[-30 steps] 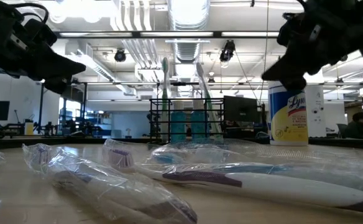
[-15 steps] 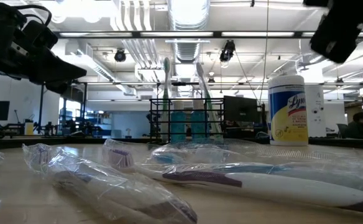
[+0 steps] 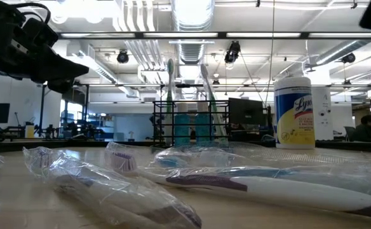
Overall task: Pick & Place toothbrushing station
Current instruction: Put the orange toothbrush into the wire organizer
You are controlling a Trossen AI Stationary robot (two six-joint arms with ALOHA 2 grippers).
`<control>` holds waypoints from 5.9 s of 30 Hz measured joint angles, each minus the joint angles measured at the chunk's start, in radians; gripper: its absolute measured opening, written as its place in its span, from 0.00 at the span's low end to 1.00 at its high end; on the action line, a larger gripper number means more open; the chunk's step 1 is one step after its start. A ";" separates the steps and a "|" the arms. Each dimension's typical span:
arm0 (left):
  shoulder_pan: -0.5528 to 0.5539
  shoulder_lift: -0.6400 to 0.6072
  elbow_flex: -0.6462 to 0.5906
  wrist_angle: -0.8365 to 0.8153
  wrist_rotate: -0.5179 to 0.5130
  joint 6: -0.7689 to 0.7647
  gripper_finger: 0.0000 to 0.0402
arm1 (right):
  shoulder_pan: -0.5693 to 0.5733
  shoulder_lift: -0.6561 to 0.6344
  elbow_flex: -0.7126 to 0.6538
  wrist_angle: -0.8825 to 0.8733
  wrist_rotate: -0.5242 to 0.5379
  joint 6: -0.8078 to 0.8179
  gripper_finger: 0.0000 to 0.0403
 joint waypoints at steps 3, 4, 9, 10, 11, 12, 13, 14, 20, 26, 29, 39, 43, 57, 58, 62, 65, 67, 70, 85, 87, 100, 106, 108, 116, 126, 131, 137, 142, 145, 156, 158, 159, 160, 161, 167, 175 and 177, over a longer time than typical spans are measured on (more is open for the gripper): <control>0.000 0.000 0.000 0.002 -0.001 -0.004 0.01 | 0.000 0.126 0.119 -0.141 -0.063 0.067 0.02; 0.000 0.000 0.000 0.003 -0.001 -0.004 0.01 | 0.000 0.165 0.154 -0.173 -0.077 0.075 0.02; 0.000 0.000 0.000 0.006 -0.006 -0.013 0.01 | -0.007 0.333 0.322 -0.312 -0.106 0.123 0.03; 0.000 0.000 0.000 0.006 -0.005 -0.019 0.01 | -0.015 0.363 0.349 -0.327 -0.147 0.128 0.05; 0.000 0.000 0.000 0.006 -0.006 -0.026 0.01 | -0.022 0.390 0.370 -0.336 -0.183 0.128 0.07; 0.000 0.000 0.000 0.006 -0.005 -0.030 0.01 | -0.028 0.416 0.386 -0.343 -0.214 0.128 0.09; 0.000 0.000 0.000 0.005 -0.005 -0.031 0.01 | -0.034 0.439 0.399 -0.350 -0.237 0.125 0.11; 0.000 0.000 0.000 0.003 -0.005 -0.031 0.01 | -0.039 0.459 0.408 -0.351 -0.256 0.117 0.14; 0.000 0.002 0.000 -0.001 -0.005 -0.039 0.01 | -0.048 0.545 0.432 -0.323 -0.316 0.072 0.31; 0.000 0.005 0.000 -0.007 -0.004 -0.039 0.01 | -0.052 0.557 0.424 -0.252 -0.309 0.072 0.46; 0.000 0.005 0.000 -0.017 -0.004 -0.039 0.01 | -0.051 0.574 0.422 -0.251 -0.308 0.085 0.49; 0.000 0.006 0.001 -0.032 -0.004 -0.043 0.01 | -0.063 0.678 0.417 -0.245 -0.350 0.063 0.50; 0.000 0.006 0.001 -0.033 -0.004 -0.044 0.01 | -0.069 0.680 0.404 -0.252 -0.356 0.065 0.50; 0.000 0.006 0.001 -0.037 -0.005 -0.047 0.01 | -0.072 0.667 0.272 -0.116 -0.380 0.052 0.43; 0.000 0.006 0.001 -0.037 -0.005 -0.046 0.01 | -0.071 0.667 0.270 -0.114 -0.380 0.048 0.40; 0.000 0.006 0.001 -0.037 -0.005 -0.046 0.01 | -0.076 0.667 0.273 -0.106 -0.391 0.002 0.26; 0.000 0.006 0.001 -0.037 -0.005 -0.046 0.01 | -0.083 0.659 0.275 -0.097 -0.392 -0.022 0.13; 0.000 0.006 0.001 -0.037 -0.005 -0.046 0.01 | -0.085 0.653 0.273 -0.098 -0.381 -0.034 0.06; 0.000 0.006 0.000 -0.037 -0.004 -0.046 0.01 | -0.086 0.631 0.267 -0.123 -0.319 -0.041 0.05; 0.000 0.014 -0.002 -0.037 -0.004 -0.042 0.01 | -0.108 0.296 0.266 0.050 0.205 -0.401 0.03; 0.000 0.017 -0.002 -0.037 -0.004 -0.041 0.01 | -0.108 0.243 0.261 0.125 0.248 -0.532 0.03; 0.000 0.037 -0.003 -0.039 -0.004 -0.045 0.01 | -0.130 -0.121 -0.003 0.510 0.317 -0.946 0.03; 0.000 0.059 -0.003 -0.038 -0.004 -0.037 0.01 | -0.179 -0.371 -0.314 0.985 0.125 -1.169 0.03; 0.000 0.060 -0.003 -0.036 -0.004 -0.029 0.01 | -0.211 -0.444 -0.404 1.059 0.043 -1.194 0.03; 0.000 0.059 -0.003 -0.030 -0.004 -0.023 0.01 | -0.269 -0.673 -0.623 1.092 -0.013 -1.199 0.03; 0.000 0.059 -0.003 -0.013 -0.005 0.040 0.01 | -0.270 -0.862 -0.790 1.153 -0.007 -1.289 0.03; 0.000 0.059 -0.003 0.040 -0.006 0.063 0.01 | -0.270 -0.929 -0.839 1.161 -0.006 -1.298 0.03; 0.000 0.059 -0.003 0.145 -0.007 0.092 0.01 | -0.270 -0.954 -0.858 1.173 -0.002 -1.299 0.03; 0.000 0.059 -0.003 0.232 -0.007 0.192 0.01 | -0.270 -0.951 -0.875 1.179 -0.002 -1.273 0.03; 0.000 0.059 -0.003 0.248 -0.007 0.217 0.01 | -0.270 -0.950 -0.903 1.210 0.002 -1.268 0.03; 0.000 0.058 0.001 0.274 -0.007 0.124 0.01 | -0.270 -0.952 -1.021 1.374 0.002 -1.291 0.03; 0.000 0.058 0.005 0.273 -0.007 0.085 0.01 | -0.269 -0.950 -1.021 1.374 0.002 -1.291 0.03; 0.000 0.058 0.008 0.275 -0.007 0.075 0.01 | -0.269 -0.950 -1.021 1.376 0.001 -1.291 0.03; 0.000 0.057 0.010 0.276 -0.007 0.065 0.01 | -0.269 -0.950 -1.021 1.376 0.001 -1.292 0.03; 0.000 0.057 0.010 0.276 -0.007 0.054 0.01 | -0.269 -0.950 -1.021 1.376 0.001 -1.294 0.03; 0.000 0.060 -0.001 0.267 -0.007 -0.029 0.01 | -0.269 -0.951 -1.021 1.379 0.000 -1.291 0.03; 0.000 0.061 -0.002 0.249 -0.042 -0.020 0.01 | -0.269 -0.942 -1.021 1.407 -0.001 -1.298 0.03; 0.000 0.060 -0.002 0.249 -0.069 -0.022 0.01 | -0.269 -0.939 -1.021 1.414 0.000 -1.307 0.03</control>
